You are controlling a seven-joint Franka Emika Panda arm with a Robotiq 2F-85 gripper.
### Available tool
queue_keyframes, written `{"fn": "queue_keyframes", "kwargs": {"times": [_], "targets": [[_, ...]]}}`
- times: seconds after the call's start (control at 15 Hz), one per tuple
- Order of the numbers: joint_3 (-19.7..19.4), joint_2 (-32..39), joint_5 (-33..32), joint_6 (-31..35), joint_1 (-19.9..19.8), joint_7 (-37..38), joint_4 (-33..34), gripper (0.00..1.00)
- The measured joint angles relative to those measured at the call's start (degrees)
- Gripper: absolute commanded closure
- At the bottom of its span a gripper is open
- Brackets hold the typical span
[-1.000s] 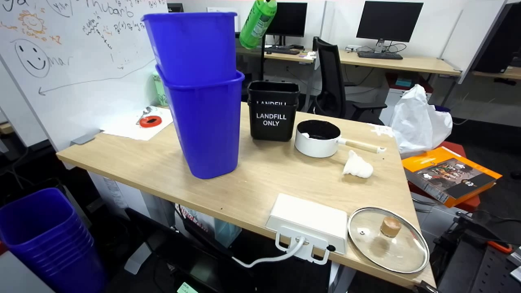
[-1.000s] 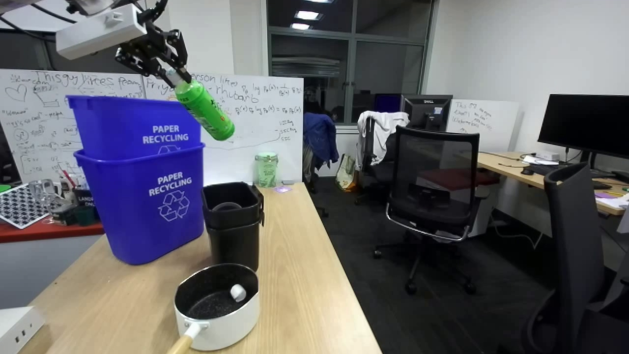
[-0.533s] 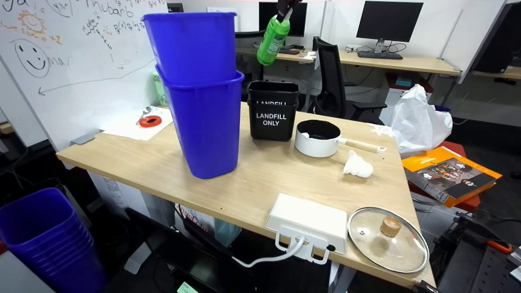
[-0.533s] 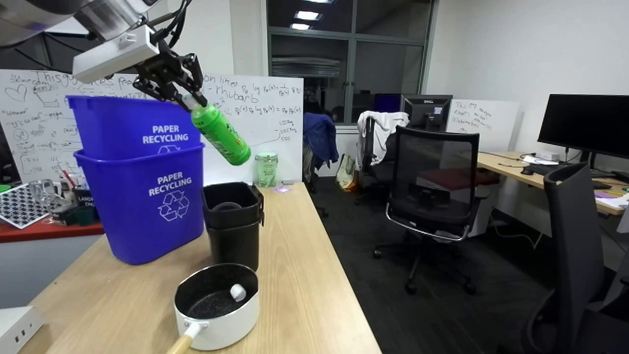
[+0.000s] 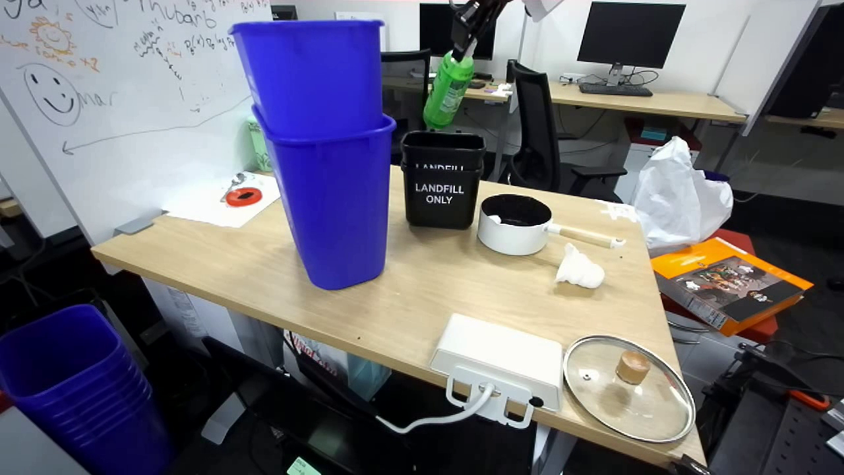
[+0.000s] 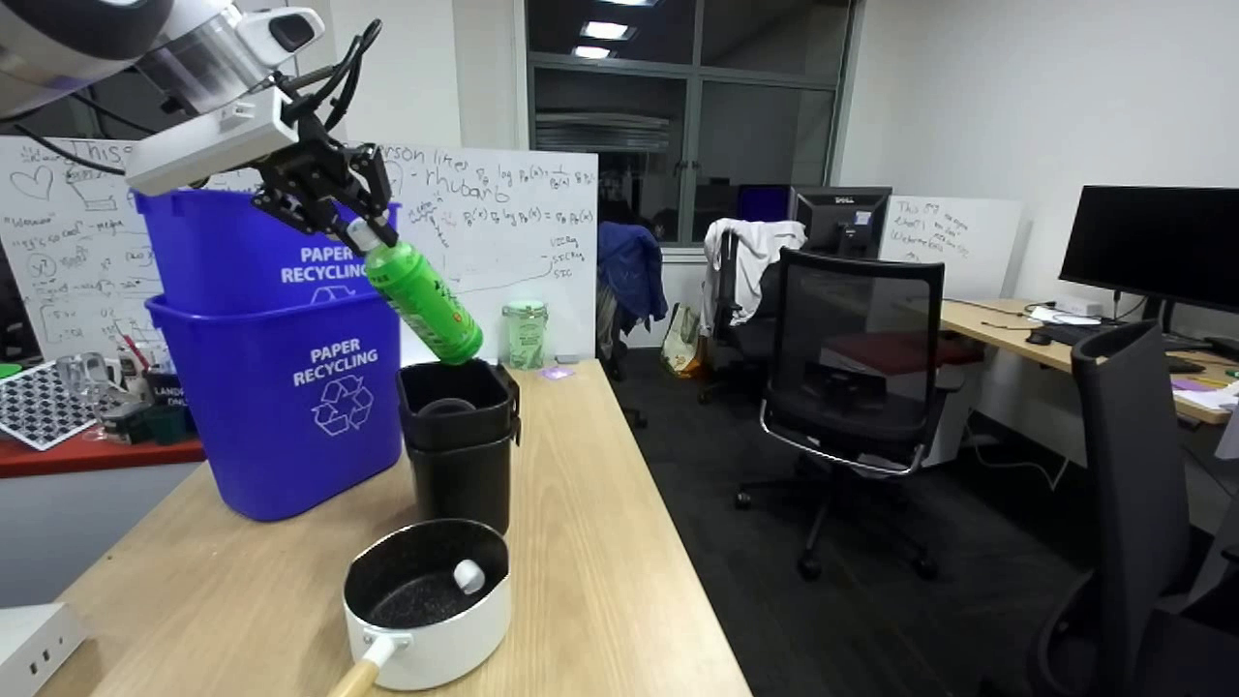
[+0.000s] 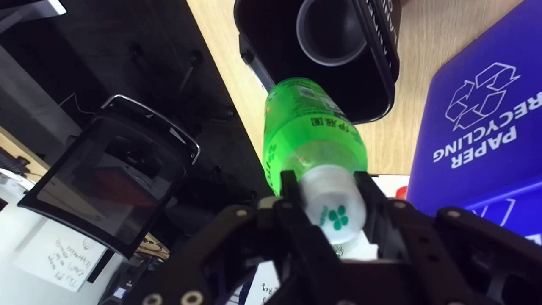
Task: Put the green bottle in the black bin
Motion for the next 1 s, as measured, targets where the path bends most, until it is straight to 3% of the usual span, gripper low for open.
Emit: {"fn": "queue_keyframes", "kwargs": {"times": [0.47, 0.53, 0.6, 0.8, 0.87, 1.0], "targets": [[-0.1, -0.3, 0.0, 0.7, -0.4, 0.2, -6.6, 0.88], [-0.1, -0.3, 0.0, 0.8, -0.4, 0.2, -7.0, 0.39], [-0.1, -0.3, 0.0, 0.8, -0.5, 0.2, -7.3, 0.38], [-0.1, -0.5, 0.0, 0.8, -0.5, 0.2, -7.8, 0.17], [-0.1, -0.6, 0.0, 0.8, -0.5, 0.2, -7.9, 0.37], [-0.1, -0.8, 0.0, 0.8, -0.5, 0.2, -8.1, 0.22]]}}
